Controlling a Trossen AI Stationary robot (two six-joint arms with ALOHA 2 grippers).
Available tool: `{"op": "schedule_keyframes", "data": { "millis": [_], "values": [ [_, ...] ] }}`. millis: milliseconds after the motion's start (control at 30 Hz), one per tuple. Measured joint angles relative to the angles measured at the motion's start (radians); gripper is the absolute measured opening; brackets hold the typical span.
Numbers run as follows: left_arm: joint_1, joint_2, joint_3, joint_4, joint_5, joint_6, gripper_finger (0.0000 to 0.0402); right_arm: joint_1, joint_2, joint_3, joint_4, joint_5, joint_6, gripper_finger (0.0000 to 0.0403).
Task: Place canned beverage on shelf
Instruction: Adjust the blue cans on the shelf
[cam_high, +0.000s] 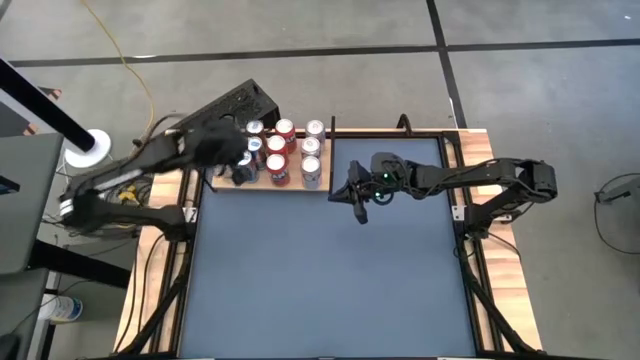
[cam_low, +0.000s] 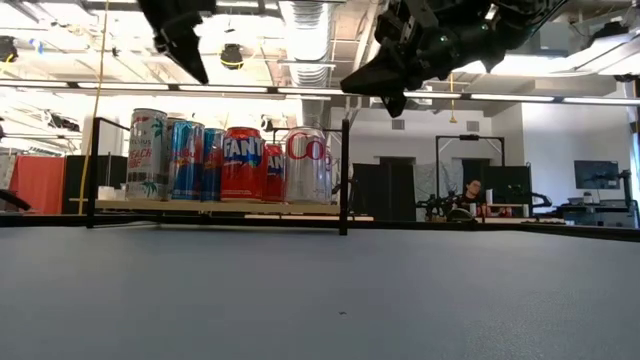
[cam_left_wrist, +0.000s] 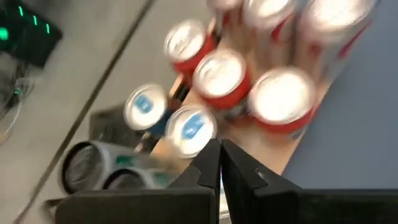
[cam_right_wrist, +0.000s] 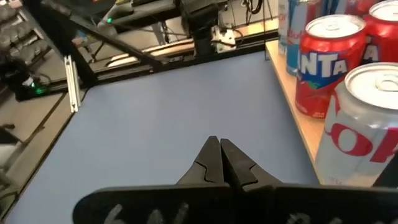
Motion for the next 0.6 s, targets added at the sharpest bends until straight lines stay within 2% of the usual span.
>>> {"op": "schedule_keyframes", "data": {
  "millis": [133,300,400,600],
  "values": [
    [0.077,0.195,0.225,-0.227,0.054,0.044,0.0010,0.018,0.000,0.000,-0.055,-0.004,-0.047,0.0000],
    [0.124,0.341,0.426,-0.390,0.223,0.024,0.0065,0.033,-0.001,0.000,-0.143,-0.004,-0.103,0.0000],
    [0.142,0.383,0.477,-0.458,0.233,-0.003,0.0111,0.033,-0.001,0.000,-0.188,-0.005,-0.132,0.0000],
    [0.170,0.432,0.466,-0.550,0.239,-0.044,0.0210,0.032,-0.001,0.000,-0.241,-0.005,-0.184,0.0000]
  ]
}}
